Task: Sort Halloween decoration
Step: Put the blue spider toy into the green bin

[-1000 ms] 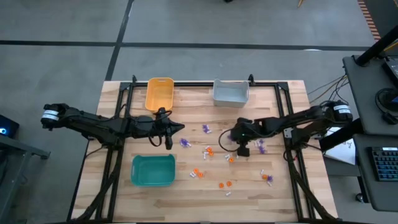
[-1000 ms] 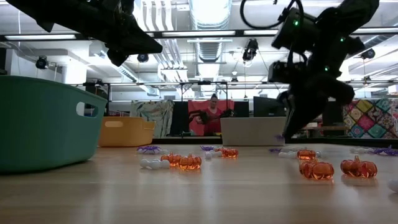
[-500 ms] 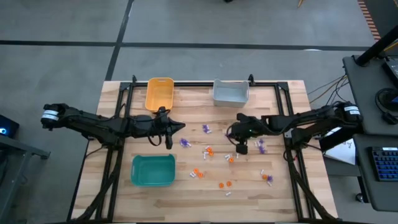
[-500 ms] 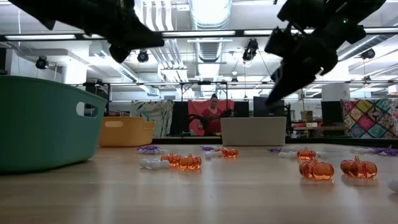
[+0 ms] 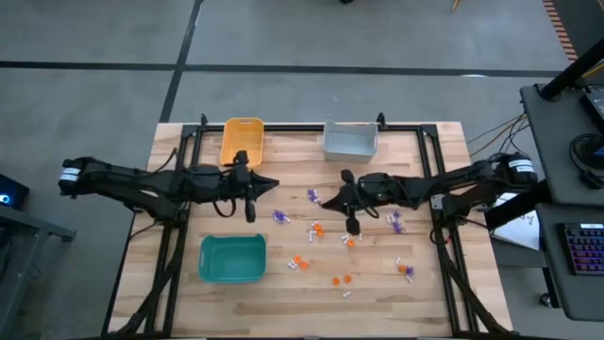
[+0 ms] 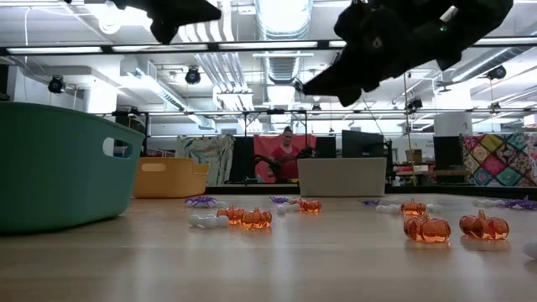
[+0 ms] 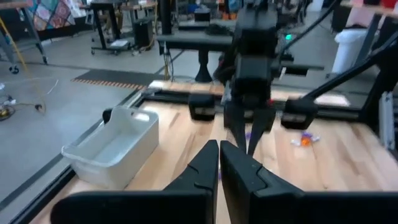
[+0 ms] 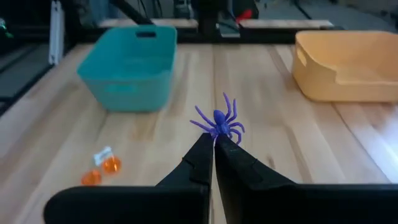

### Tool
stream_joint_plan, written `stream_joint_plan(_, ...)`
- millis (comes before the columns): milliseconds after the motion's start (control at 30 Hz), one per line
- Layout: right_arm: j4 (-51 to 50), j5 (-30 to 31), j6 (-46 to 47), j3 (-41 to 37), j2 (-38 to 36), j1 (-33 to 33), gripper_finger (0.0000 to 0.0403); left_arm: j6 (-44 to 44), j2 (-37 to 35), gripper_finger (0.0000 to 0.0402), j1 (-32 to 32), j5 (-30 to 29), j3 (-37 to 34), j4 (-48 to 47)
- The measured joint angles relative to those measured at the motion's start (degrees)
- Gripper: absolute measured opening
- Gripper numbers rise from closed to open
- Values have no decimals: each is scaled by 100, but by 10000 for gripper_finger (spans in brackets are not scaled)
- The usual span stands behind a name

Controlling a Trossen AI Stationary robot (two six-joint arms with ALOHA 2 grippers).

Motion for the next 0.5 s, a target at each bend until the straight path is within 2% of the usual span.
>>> stream_joint_plan(200, 1109, -51, 147, 89, 537, 2, 9, -3, -579, 0, -141, -3, -137, -9)
stream_joint_plan(400, 1097, -223, 58, 587, 945, 68, 9, -399, -1130, 0, -417, 0, -354, 274)
stream_joint_plan(500, 1080, -266, -171, 829, 1144, 114, 9, -493, -1261, 0, -646, 196, -508, 960)
